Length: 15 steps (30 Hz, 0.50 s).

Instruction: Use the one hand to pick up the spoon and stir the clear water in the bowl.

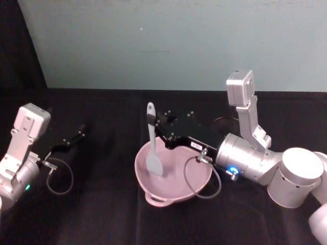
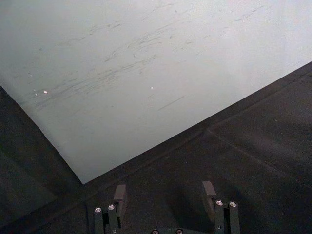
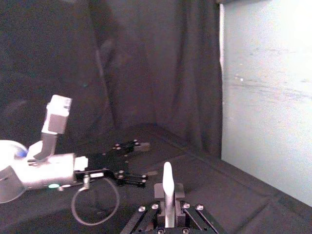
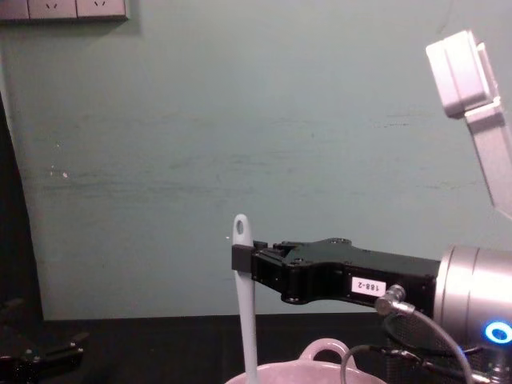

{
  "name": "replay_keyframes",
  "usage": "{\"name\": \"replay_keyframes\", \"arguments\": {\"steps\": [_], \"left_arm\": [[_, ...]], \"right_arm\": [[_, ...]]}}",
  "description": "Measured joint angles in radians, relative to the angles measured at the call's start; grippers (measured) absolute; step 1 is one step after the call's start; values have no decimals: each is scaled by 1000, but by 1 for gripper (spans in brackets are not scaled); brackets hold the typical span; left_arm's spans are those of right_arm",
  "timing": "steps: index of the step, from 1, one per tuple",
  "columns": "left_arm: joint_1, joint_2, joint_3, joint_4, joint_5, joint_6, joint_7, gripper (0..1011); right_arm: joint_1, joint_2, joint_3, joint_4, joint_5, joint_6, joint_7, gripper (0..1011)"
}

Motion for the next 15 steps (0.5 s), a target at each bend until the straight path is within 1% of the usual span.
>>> {"name": "replay_keyframes", "arguments": {"steps": [2, 5, 7, 8, 11, 15], "left_arm": [[0, 0, 0, 0, 0, 0, 0, 1005], [0, 0, 0, 0, 0, 0, 0, 1005], [0, 0, 0, 0, 0, 0, 0, 1005], [0, 0, 0, 0, 0, 0, 0, 1005], [0, 0, 0, 0, 0, 0, 0, 1005], [0, 0, 0, 0, 0, 0, 0, 1005]], "right_arm": [[8, -13, 8, 29, -5, -16, -2, 117], [12, -21, 22, 49, -8, -32, -8, 117], [13, -22, 39, 62, -13, -43, -17, 117], [11, -20, 51, 66, -15, -49, -24, 117], [6, -14, 67, 66, -19, -54, -31, 117], [-16, 6, 102, 48, -21, -59, -39, 117]]}}
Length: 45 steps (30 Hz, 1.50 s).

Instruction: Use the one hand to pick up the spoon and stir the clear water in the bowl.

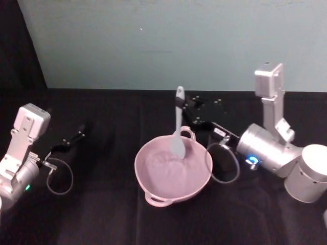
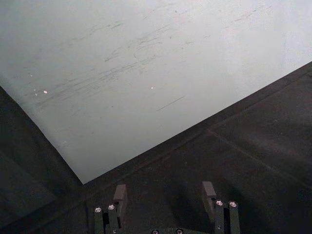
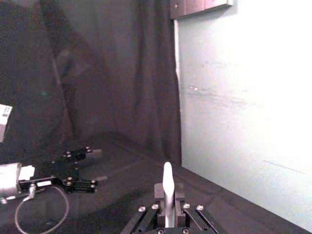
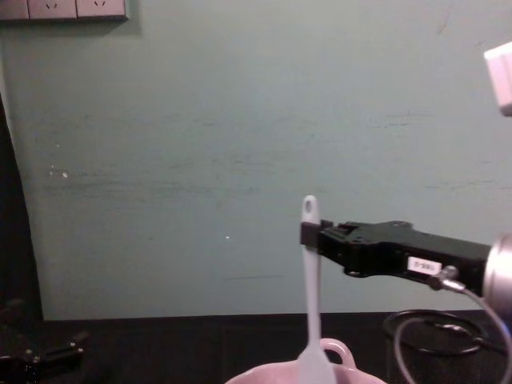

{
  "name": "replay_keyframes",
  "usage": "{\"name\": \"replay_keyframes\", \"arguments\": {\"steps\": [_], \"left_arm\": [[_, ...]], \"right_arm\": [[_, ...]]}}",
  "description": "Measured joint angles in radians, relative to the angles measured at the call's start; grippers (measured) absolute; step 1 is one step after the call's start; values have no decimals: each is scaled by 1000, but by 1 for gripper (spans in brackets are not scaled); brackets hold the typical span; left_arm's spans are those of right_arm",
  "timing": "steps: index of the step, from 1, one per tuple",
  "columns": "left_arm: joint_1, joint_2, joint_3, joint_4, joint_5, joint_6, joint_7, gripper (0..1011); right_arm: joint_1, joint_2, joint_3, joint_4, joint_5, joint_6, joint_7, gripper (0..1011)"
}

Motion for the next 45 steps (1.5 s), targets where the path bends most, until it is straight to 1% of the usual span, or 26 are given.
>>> {"name": "replay_keyframes", "arguments": {"steps": [3, 6, 10, 13, 16, 19, 23, 27, 31, 32, 35, 37, 39, 42, 45], "left_arm": [[0, 0, 0, 0, 0, 0, 0, 1005], [0, 0, 0, 0, 0, 0, 0, 1005], [0, 0, 0, 0, 0, 0, 0, 1005], [0, 0, 0, 0, 0, 0, 0, 1005], [0, 0, 0, 0, 0, 0, 0, 1005], [0, 0, 0, 0, 0, 0, 0, 1005], [0, 0, 0, 0, 0, 0, 0, 1005], [0, 0, 0, 0, 0, 0, 0, 1005], [0, 0, 0, 0, 0, 0, 0, 1005], [0, 0, 0, 0, 0, 0, 0, 1005], [0, 0, 0, 0, 0, 0, 0, 1005], [0, 0, 0, 0, 0, 0, 0, 1005], [0, 0, 0, 0, 0, 0, 0, 1005], [0, 0, 0, 0, 0, 0, 0, 1005], [0, 0, 0, 0, 0, 0, 0, 1005]], "right_arm": [[-14, 12, 14, -15, 0, 1, -3, 117], [-44, 34, 31, -57, 0, 11, -4, 117], [-78, 50, 37, -103, 2, 21, -2, 117], [-99, 56, 34, -130, 4, 25, 2, 117], [-127, 56, 24, -164, 14, 25, 14, 117], [-139, 49, 12, -184, 22, 19, 25, 117], [-137, 34, -4, -189, 31, 12, 37, 117], [-115, 16, -20, -169, 31, 13, 41, 117], [-85, -6, -34, -125, 32, 16, 45, 117], [-71, -16, -37, -104, 31, 17, 45, 117], [-52, -26, -39, -73, 29, 17, 43, 117], [-26, -40, -38, -31, 24, 18, 33, 117], [-16, -45, -34, -12, 22, 18, 26, 117], [0, -50, -26, 12, 14, 20, 14, 117], [6, -45, -14, 18, 2, 21, -1, 117]]}}
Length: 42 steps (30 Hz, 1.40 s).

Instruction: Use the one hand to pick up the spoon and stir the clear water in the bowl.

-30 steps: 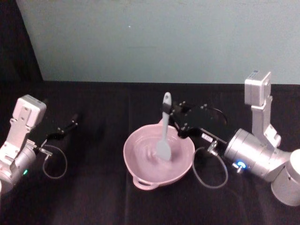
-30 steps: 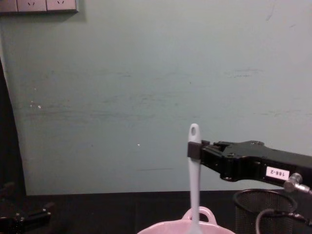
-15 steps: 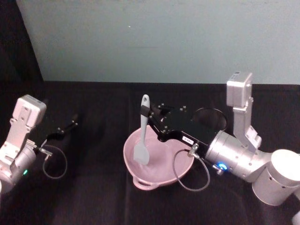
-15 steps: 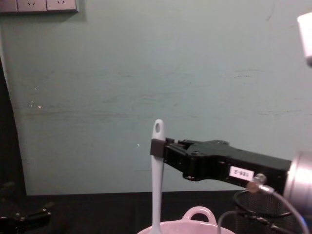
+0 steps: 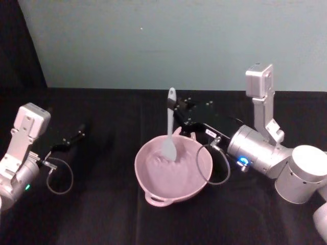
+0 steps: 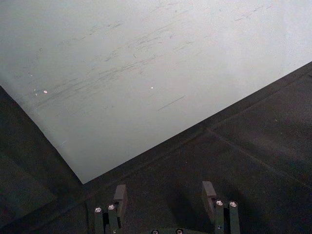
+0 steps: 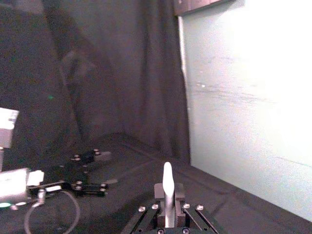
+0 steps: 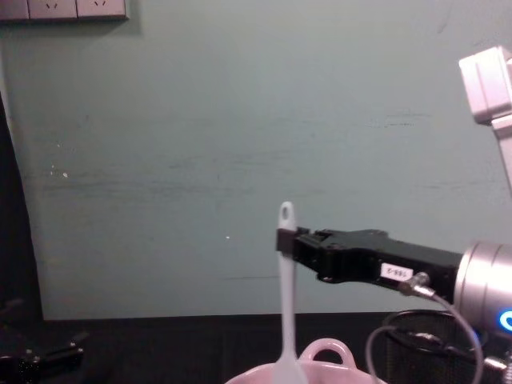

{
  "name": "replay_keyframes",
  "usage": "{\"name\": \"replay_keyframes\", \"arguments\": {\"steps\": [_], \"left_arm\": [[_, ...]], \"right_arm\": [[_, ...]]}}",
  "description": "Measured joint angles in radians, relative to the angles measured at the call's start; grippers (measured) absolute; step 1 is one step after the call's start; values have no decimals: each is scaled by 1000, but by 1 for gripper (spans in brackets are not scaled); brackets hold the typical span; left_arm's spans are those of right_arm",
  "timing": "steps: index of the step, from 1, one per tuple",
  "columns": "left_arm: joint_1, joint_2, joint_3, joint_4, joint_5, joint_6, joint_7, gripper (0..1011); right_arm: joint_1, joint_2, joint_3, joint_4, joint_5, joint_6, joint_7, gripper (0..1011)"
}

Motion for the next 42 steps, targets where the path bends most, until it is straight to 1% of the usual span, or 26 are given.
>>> {"name": "replay_keyframes", "arguments": {"steps": [2, 5, 9, 11, 16, 21, 23, 25, 31, 35, 39, 40, 41, 42], "left_arm": [[0, 0, 0, 0, 0, 0, 0, 1005], [0, 0, 0, 0, 0, 0, 0, 1005], [0, 0, 0, 0, 0, 0, 0, 1005], [0, 0, 0, 0, 0, 0, 0, 1005], [0, 0, 0, 0, 0, 0, 0, 1005], [0, 0, 0, 0, 0, 0, 0, 1005], [0, 0, 0, 0, 0, 0, 0, 1005], [0, 0, 0, 0, 0, 0, 0, 1005], [0, 0, 0, 0, 0, 0, 0, 1005], [0, 0, 0, 0, 0, 0, 0, 1005], [0, 0, 0, 0, 0, 0, 0, 1005], [0, 0, 0, 0, 0, 0, 0, 1005], [0, 0, 0, 0, 0, 0, 0, 1005], [0, 0, 0, 0, 0, 0, 0, 1005]], "right_arm": [[-1, 6, 7, -4, -6, 1, -9, 117], [-16, 26, 31, -31, -15, 3, -27, 117], [-34, 44, 46, -62, -20, 6, -33, 117], [-51, 59, 56, -86, -23, 11, -35, 117], [-92, 78, 62, -138, -23, 18, -30, 117], [-120, 81, 49, -172, -23, 18, -18, 117], [-126, 81, 43, -181, -23, 18, -13, 117], [-135, 74, 27, -197, -23, 18, -3, 116], [-126, 57, 2, -200, -23, 18, 9, 117], [-103, 36, -11, -176, -22, 17, 11, 117], [-78, 14, -16, -140, -16, 12, 14, 117], [-78, 14, -16, -140, -16, 12, 14, 117], [-62, 2, -17, -115, -12, 10, 14, 117], [-57, -2, -17, -107, -11, 9, 13, 117]]}}
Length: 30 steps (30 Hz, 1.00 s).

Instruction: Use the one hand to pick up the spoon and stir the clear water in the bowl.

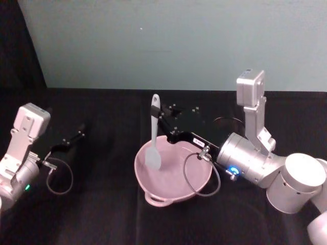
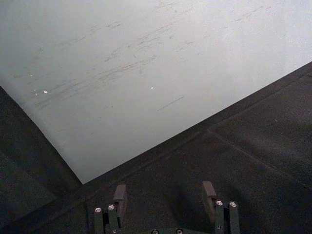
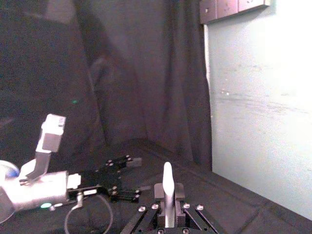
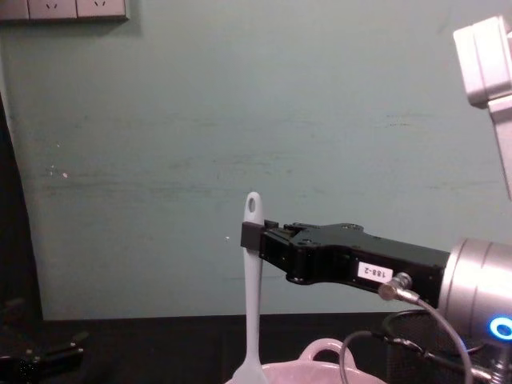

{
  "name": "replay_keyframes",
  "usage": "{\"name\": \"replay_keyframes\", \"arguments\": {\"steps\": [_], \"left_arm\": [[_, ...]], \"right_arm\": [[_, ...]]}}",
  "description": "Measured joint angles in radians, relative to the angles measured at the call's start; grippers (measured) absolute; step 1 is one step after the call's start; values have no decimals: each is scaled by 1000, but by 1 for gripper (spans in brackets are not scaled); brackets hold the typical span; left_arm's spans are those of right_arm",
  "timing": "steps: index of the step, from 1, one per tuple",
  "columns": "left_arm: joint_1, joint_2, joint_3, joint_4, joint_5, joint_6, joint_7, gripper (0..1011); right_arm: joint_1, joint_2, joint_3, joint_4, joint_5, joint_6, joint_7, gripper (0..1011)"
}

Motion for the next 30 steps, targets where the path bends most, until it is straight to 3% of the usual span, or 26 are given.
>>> {"name": "replay_keyframes", "arguments": {"steps": [7, 15, 22, 30], "left_arm": [[0, 0, 0, 0, 0, 0, 0, 1005], [0, 0, 0, 0, 0, 0, 0, 1005], [0, 0, 0, 0, 0, 0, 0, 1005], [0, 0, 0, 0, 0, 0, 0, 1005]], "right_arm": [[40, -25, 10, 68, 2, -7, -13, 117], [58, -17, 40, 105, -3, -12, -33, 117], [28, 19, 83, 80, -3, -12, -51, 117], [-21, 59, 95, 16, -21, -1, -56, 117]]}}
